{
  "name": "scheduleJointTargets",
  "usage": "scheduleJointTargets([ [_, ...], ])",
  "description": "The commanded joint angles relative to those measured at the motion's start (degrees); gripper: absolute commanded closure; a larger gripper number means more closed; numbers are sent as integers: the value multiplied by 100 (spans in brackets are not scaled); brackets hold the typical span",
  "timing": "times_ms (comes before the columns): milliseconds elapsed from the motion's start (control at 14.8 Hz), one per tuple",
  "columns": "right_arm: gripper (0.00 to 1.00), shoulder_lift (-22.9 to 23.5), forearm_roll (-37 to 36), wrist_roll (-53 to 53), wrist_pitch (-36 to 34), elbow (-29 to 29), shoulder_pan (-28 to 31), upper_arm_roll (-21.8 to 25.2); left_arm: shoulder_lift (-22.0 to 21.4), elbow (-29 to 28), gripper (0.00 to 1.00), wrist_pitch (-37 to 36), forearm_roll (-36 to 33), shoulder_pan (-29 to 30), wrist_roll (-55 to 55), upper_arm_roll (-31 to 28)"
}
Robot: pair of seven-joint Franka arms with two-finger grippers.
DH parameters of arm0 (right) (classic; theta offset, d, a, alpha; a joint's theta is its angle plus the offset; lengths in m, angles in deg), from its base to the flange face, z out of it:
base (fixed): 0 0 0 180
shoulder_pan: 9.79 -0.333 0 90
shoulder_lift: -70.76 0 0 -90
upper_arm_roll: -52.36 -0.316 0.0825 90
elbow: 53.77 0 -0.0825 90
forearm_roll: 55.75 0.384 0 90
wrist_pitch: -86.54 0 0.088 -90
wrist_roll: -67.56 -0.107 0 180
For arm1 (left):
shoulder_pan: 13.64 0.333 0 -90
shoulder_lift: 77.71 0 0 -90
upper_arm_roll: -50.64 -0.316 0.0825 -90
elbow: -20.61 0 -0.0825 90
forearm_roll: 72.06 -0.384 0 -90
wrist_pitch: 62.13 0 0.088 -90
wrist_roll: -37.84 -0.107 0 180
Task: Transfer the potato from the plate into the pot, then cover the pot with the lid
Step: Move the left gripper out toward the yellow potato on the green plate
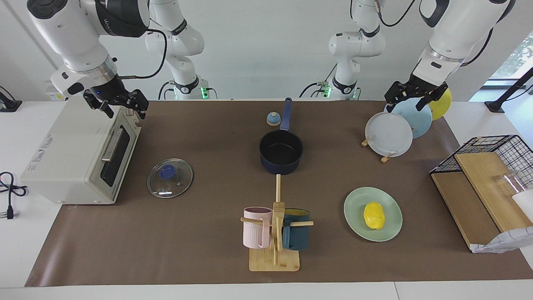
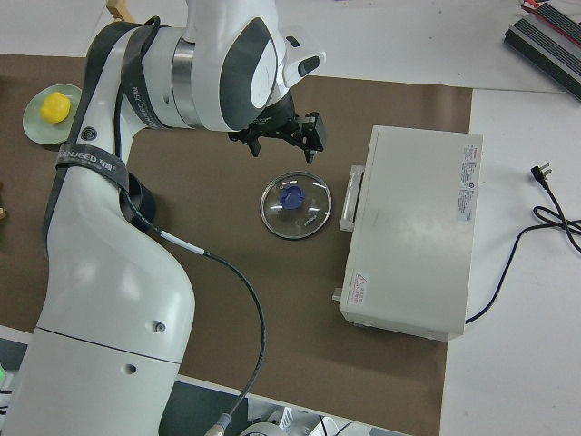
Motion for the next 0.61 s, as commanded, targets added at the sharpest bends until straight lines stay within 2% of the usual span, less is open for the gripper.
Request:
scheduleJointTargets([
  [0, 0, -67, 67, -43, 28, 66, 107, -73, -1, -1, 0, -44, 63, 37, -57, 26],
  [337, 0, -76, 67, -43, 20, 66, 107, -65, -71, -150, 0, 16, 63, 28, -84, 34],
  [539, 0, -76, 67, -43, 28, 66, 107, -73, -115, -369, 0, 586, 124, 20, -23, 43],
])
